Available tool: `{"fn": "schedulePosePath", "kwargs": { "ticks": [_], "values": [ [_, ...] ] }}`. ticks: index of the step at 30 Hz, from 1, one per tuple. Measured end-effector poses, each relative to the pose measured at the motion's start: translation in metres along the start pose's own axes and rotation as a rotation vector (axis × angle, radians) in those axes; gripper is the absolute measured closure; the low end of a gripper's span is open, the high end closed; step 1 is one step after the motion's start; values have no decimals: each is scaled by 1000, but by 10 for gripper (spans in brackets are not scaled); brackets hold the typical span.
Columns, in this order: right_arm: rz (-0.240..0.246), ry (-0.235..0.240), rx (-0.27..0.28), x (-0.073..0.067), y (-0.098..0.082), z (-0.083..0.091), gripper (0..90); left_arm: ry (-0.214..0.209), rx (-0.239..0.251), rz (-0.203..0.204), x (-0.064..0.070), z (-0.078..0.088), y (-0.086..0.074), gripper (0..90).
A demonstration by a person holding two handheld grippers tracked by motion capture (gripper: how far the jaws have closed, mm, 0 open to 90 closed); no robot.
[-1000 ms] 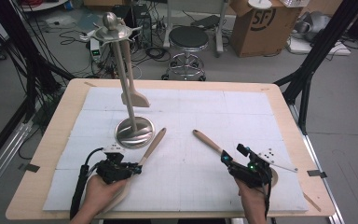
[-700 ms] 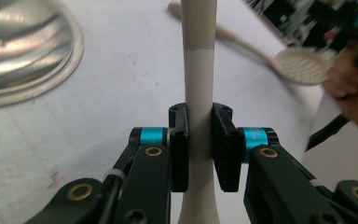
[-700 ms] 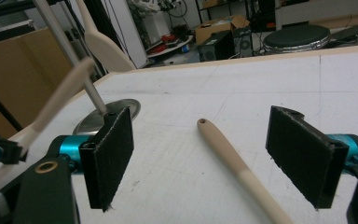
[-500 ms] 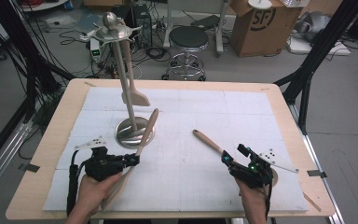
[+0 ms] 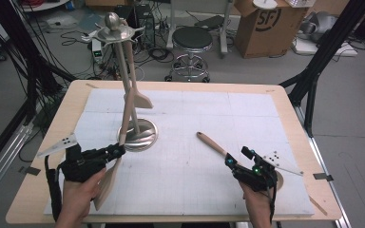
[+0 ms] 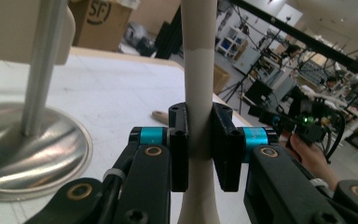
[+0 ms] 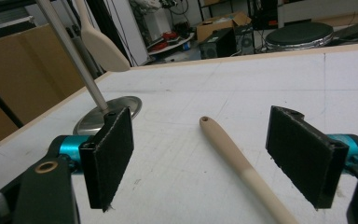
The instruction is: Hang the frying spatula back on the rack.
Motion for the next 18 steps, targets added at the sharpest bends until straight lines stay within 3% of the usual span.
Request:
{"fn": "schedulePosePath", "kwargs": {
  "ticks": [11,18],
  "values": [
    [-2,1,-1,0,0,0,225,32,87,-26,-2,16,22,783],
    [-4,1,0,0,0,0,225,7,128,-34,-9,27,47,783]
  ]
}}
Point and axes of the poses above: each handheld gripper's, and its own axes: z roughly backward along the jaws, y roughly out of its top, x roughly to its right, the point moved 3 cm from there along -z, roughly forward along the jaws, and after that the axes turned 13 degrees about -y, right-handed, at the moved point
